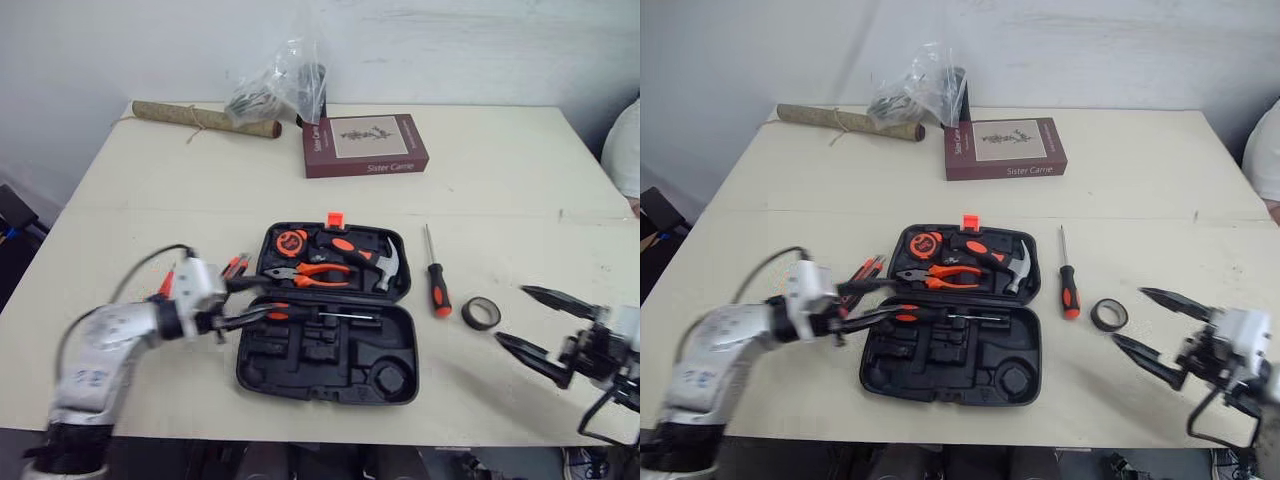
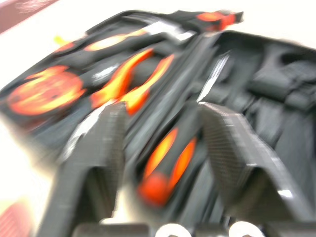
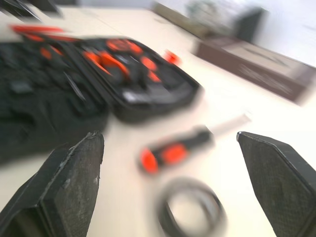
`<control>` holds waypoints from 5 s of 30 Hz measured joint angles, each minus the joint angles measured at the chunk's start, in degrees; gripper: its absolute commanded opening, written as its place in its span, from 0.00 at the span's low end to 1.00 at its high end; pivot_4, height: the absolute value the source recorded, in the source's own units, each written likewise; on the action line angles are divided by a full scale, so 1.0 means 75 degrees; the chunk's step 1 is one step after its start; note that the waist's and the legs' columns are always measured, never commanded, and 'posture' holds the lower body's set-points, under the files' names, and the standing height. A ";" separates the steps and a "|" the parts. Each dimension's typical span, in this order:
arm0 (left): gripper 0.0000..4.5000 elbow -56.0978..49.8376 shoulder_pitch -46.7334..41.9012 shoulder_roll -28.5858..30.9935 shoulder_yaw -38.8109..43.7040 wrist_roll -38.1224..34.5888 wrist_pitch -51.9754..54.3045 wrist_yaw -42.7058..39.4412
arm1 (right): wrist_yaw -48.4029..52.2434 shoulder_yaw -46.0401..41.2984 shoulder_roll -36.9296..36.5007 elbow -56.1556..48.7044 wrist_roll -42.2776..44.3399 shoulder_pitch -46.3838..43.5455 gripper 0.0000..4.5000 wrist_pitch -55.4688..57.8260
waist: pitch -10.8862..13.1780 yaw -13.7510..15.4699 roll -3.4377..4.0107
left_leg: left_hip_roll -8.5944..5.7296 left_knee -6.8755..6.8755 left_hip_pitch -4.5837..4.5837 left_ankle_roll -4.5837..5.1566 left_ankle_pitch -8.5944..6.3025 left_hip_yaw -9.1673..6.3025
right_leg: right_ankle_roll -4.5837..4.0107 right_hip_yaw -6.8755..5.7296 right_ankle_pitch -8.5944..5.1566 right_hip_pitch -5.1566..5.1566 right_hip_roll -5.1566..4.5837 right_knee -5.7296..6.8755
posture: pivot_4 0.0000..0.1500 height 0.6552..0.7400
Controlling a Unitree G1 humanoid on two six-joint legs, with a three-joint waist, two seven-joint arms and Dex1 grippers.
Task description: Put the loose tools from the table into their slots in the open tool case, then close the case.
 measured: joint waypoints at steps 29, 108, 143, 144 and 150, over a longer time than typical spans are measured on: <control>0.99 0.0247 0.1012 0.0619 0.2001 -0.1324 0.0220 -0.0143 | -0.4388 0.0417 -0.1536 -0.3690 0.0776 0.0624 1.00 0.5899 | 0.0020 -0.0180 -0.0007 | 0.0007 -0.0088 -0.0016 -0.0058 -0.0002 0.0018 | -0.0016 0.0071 -0.0006 -0.0083 -0.0068 0.0007 | 1.00 1.00; 1.00 -0.2130 0.2490 0.0808 0.1297 -0.1535 0.0543 -0.1230 | -0.2638 0.8659 -0.1726 -0.5493 -0.2004 -0.6928 0.23 0.9437 | 0.0046 -0.0312 -0.0059 | -0.0010 -0.0064 -0.0157 -0.0033 0.0071 0.0008 | -0.0007 0.0024 0.0006 -0.0202 -0.0003 0.0030 | 1.00 1.00; 1.00 -0.2248 0.2437 0.0749 0.1280 -0.1523 0.0626 -0.0601 | 0.0194 0.8209 -0.2414 -0.5101 -0.2061 -0.7142 0.98 0.8170 | 0.0045 -0.0306 -0.0065 | -0.0009 -0.0058 -0.0149 -0.0032 0.0071 0.0009 | -0.0007 -0.0022 0.0006 -0.0191 -0.0001 0.0035 | 1.00 1.00; 1.00 -0.2265 0.2445 0.0744 0.1281 -0.1523 0.0625 -0.0582 | 0.0191 0.7940 -0.2290 -0.4971 -0.1968 -0.6941 0.98 0.7926 | 0.0044 -0.0304 -0.0067 | -0.0009 -0.0058 -0.0147 -0.0032 0.0071 0.0008 | -0.0007 -0.0023 0.0006 -0.0188 0.0000 0.0034 | 1.00 1.00; 1.00 -0.2291 0.2477 0.0688 0.1280 -0.1521 0.0593 -0.0570 | -0.0167 0.6291 -0.0417 -0.4288 -0.0821 -0.5449 0.60 0.6447 | 0.0041 -0.0296 -0.0072 | -0.0008 -0.0061 -0.0145 -0.0034 0.0072 0.0012 | -0.0007 -0.0025 0.0006 -0.0186 0.0009 0.0058 | 1.00 1.00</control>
